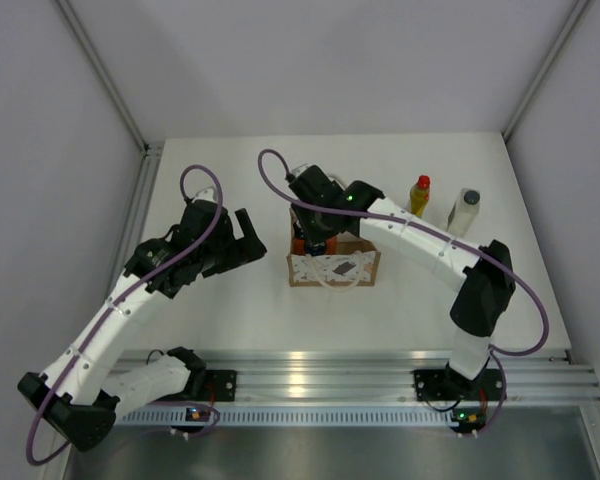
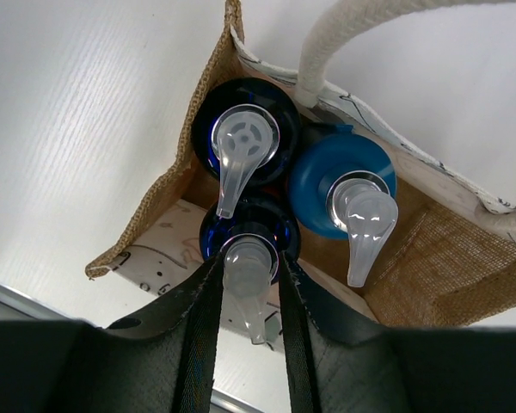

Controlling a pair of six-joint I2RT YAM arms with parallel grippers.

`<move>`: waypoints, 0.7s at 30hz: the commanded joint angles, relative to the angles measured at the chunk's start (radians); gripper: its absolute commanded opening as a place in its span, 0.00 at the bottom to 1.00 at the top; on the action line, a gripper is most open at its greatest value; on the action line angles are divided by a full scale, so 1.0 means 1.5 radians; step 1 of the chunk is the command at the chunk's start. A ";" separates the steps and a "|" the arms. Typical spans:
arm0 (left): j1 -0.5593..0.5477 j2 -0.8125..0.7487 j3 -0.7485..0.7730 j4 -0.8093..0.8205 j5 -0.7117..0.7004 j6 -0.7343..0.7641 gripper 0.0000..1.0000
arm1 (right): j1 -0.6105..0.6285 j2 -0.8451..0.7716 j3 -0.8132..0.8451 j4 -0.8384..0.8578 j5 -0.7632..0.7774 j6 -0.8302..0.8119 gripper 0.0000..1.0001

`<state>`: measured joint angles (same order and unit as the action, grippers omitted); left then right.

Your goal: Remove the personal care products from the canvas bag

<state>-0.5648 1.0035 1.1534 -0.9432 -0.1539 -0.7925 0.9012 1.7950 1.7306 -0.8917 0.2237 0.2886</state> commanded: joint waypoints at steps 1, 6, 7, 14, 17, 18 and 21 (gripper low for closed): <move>-0.002 -0.014 -0.004 0.019 -0.002 0.008 0.98 | 0.015 0.008 0.026 -0.011 0.004 -0.003 0.30; -0.002 -0.018 -0.006 0.018 -0.004 0.011 0.98 | 0.015 0.007 0.014 -0.012 0.005 -0.001 0.28; -0.002 -0.018 -0.007 0.018 -0.004 0.012 0.98 | 0.014 0.006 0.013 -0.012 0.006 0.000 0.27; -0.001 -0.018 -0.007 0.018 -0.006 0.012 0.98 | 0.014 -0.001 0.007 -0.012 0.008 0.000 0.09; -0.002 -0.019 -0.007 0.019 -0.005 0.011 0.99 | 0.014 -0.008 0.011 -0.012 0.004 0.002 0.01; -0.002 -0.019 -0.006 0.018 -0.005 0.012 0.98 | 0.015 -0.010 0.013 -0.012 0.005 0.003 0.00; -0.002 -0.018 -0.005 0.018 -0.005 0.012 0.98 | 0.015 -0.019 0.026 -0.018 0.009 0.003 0.00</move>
<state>-0.5648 0.9920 1.1492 -0.9432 -0.1543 -0.7856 0.9012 1.8057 1.7306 -0.8974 0.2237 0.2901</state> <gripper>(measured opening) 0.985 0.222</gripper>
